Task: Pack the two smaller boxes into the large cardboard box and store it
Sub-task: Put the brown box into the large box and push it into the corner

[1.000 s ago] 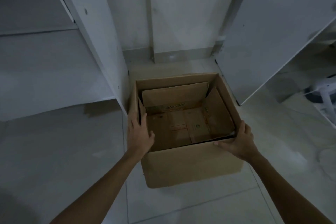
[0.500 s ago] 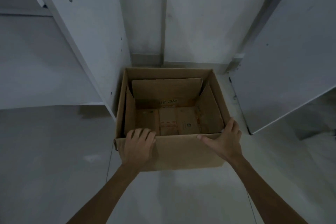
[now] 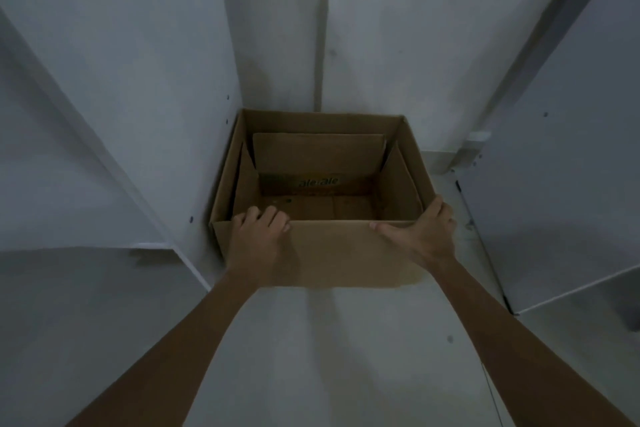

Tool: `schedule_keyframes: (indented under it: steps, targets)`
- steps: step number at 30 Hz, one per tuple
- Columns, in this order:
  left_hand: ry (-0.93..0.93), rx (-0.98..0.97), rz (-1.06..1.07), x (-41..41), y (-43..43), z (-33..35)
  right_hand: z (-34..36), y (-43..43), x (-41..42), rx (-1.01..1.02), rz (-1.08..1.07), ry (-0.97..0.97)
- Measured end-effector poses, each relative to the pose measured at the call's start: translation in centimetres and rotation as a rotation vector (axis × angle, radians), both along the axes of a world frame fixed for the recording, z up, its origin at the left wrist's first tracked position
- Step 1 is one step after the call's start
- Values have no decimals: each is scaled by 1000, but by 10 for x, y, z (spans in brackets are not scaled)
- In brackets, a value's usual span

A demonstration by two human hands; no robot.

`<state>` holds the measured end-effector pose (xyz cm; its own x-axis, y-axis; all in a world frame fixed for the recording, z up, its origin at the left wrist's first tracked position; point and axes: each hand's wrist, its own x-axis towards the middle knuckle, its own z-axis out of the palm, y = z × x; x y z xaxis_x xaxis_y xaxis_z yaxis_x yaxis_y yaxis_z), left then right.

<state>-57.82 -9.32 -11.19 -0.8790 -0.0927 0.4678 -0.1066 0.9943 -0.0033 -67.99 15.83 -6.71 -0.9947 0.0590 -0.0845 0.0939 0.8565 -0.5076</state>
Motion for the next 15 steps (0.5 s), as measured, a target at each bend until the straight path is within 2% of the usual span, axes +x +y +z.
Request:
schedule_keyframes:
  steps: [8, 15]
  targets:
    - [12, -11, 64, -72, -22, 1, 1, -28, -68, -48, -23, -14]
    - [57, -52, 67, -87, -29, -4, -1, -32, -79, -69, -46, -4]
